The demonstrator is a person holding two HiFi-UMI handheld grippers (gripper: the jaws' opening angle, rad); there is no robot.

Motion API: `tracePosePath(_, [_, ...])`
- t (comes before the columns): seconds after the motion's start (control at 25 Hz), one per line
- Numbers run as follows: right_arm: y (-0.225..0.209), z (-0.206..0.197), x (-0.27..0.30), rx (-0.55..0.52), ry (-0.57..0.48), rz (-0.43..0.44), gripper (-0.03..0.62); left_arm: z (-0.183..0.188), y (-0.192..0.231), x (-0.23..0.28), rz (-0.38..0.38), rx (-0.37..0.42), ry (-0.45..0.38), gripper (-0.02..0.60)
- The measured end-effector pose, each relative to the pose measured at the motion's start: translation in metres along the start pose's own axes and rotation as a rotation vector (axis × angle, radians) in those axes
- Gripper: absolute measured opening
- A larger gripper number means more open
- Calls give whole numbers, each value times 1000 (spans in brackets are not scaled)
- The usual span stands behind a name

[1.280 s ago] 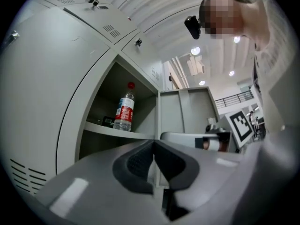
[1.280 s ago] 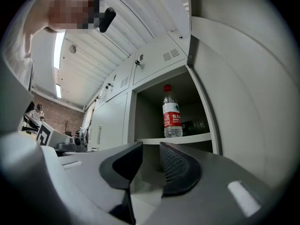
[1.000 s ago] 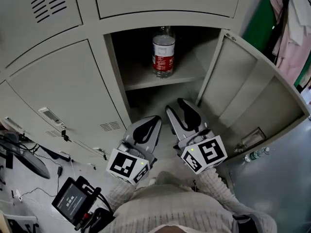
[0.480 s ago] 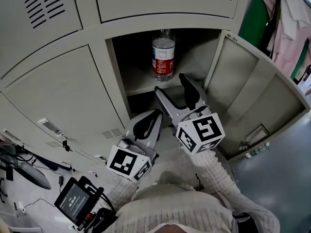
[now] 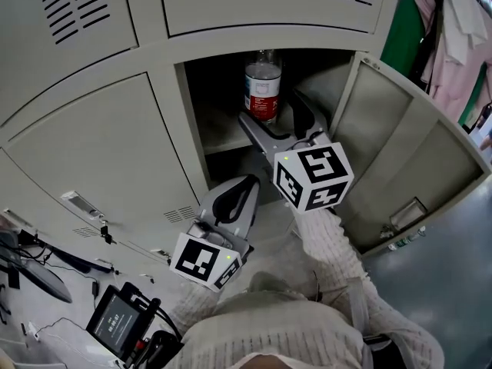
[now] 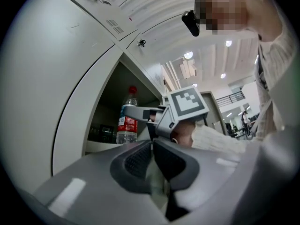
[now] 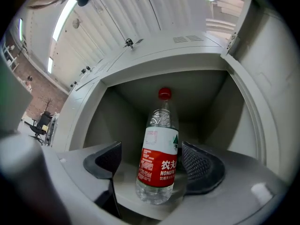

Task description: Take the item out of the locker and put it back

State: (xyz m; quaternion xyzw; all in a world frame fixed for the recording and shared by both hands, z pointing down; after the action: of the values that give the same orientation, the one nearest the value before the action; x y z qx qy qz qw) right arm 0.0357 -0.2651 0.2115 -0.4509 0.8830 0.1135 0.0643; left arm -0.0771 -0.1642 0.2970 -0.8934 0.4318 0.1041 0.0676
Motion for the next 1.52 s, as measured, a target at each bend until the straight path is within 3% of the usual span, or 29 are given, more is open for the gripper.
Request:
tracePosePath(0.2, [-14, 8, 17, 11, 6, -50, 402, 1, 0, 0, -21, 0, -8, 9])
tracePosePath(0.72, [-16, 1, 52, 9, 70, 32, 410, -3, 10, -3, -36, -14, -3, 9])
tracePosePath(0.8, [-17, 2, 54, 9, 68, 25, 401, -3, 12, -5, -30, -13, 0, 9])
tracePosePath(0.92, [-20, 2, 54, 19, 53, 12, 334, -3, 14, -6, -24, -10, 3, 9])
tracePosePath(1.52, [-21, -1, 55, 64, 29, -23, 308, -4, 18, -12, -12, -11, 8, 9])
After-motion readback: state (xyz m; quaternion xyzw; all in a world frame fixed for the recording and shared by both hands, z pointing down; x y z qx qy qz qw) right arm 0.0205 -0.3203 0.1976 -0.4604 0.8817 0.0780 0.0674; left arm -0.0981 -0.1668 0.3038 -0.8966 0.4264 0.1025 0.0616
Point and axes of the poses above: the fingertips, and each gripper's own axes: x forward along the fingers, y to its left, z out of its top, the point moved 8 cm from there along -x, backward along the fingers, and after that the axes turned 3 degrees about z, right-handed, at the moved point
